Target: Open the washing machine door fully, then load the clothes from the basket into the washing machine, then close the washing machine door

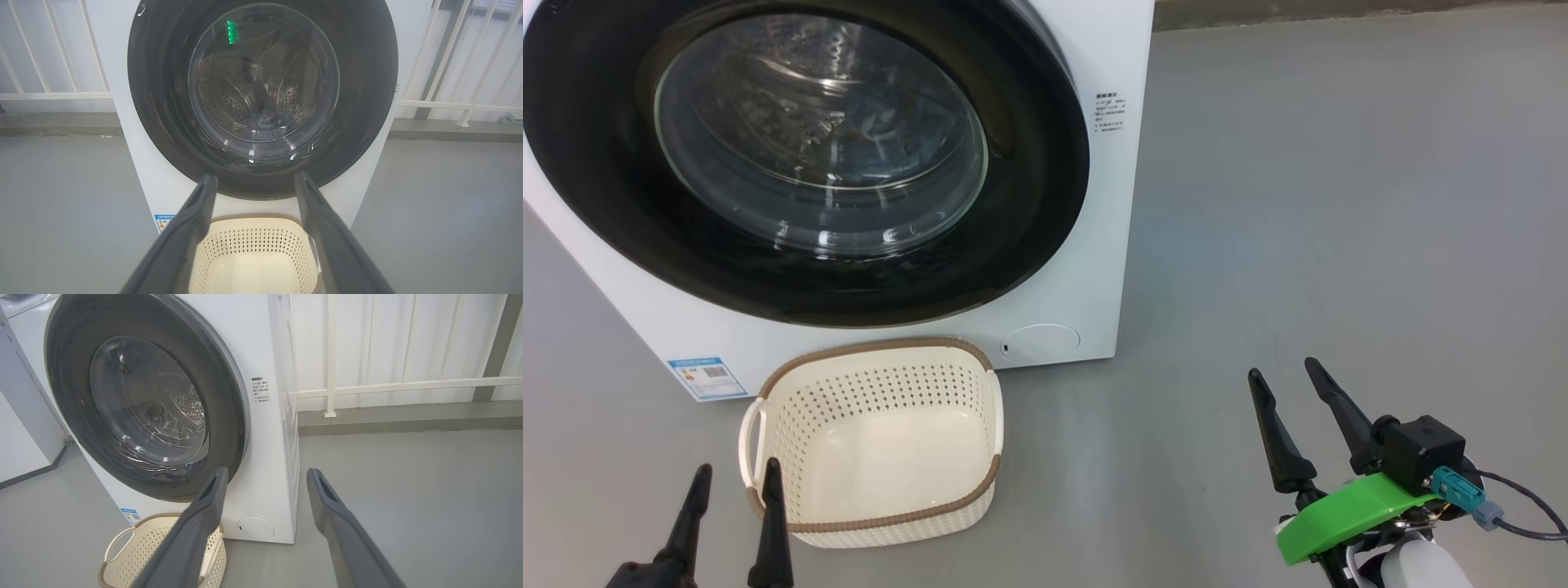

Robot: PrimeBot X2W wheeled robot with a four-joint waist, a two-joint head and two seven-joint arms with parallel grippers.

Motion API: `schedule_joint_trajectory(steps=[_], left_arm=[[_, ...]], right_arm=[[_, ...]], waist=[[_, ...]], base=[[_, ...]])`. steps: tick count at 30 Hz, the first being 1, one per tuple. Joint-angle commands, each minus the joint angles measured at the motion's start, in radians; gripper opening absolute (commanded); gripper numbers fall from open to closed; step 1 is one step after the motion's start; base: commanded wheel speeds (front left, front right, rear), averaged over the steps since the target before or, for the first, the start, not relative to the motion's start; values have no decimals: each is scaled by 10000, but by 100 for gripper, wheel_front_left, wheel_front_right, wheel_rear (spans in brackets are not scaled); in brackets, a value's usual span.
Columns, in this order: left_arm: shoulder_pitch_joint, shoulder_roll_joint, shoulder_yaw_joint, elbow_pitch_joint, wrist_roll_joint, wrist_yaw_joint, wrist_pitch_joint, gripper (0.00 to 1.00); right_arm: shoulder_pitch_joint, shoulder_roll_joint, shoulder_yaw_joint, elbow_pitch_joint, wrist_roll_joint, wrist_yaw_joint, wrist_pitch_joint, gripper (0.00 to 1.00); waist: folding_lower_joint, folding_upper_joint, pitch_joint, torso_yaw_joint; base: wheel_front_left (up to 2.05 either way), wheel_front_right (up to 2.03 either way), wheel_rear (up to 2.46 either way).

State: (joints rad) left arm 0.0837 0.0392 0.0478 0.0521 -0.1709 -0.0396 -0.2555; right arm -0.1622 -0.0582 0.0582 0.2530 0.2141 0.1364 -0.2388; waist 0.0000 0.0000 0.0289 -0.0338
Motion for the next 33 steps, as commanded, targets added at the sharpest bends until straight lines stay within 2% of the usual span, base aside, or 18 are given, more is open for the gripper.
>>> schedule_joint_trajectory(steps=[1,16,27,28,33], left_arm=[[-187,110,321,-264,147,72,-63,100],[-83,110,334,-225,177,179,-63,100],[-112,110,305,-242,141,97,-63,100],[9,-6,-18,52,99,85,2,0],[-7,-85,-37,541,-95,72,91,0]], right_arm=[[-77,78,263,-287,-140,-57,-17,100],[28,79,125,-229,-97,-57,-26,100],[71,79,99,-267,-179,-57,-21,100],[101,4,-85,42,-5,2,4,0],[383,7,-80,455,247,1,49,0]], waist=[[0,0,5,5],[0,0,-107,-9],[0,0,-94,48],[0,0,-94,45],[1,0,-97,49]], base=[[0,0,0],[0,0,0],[0,0,0],[0,0,0],[0,0,0]])
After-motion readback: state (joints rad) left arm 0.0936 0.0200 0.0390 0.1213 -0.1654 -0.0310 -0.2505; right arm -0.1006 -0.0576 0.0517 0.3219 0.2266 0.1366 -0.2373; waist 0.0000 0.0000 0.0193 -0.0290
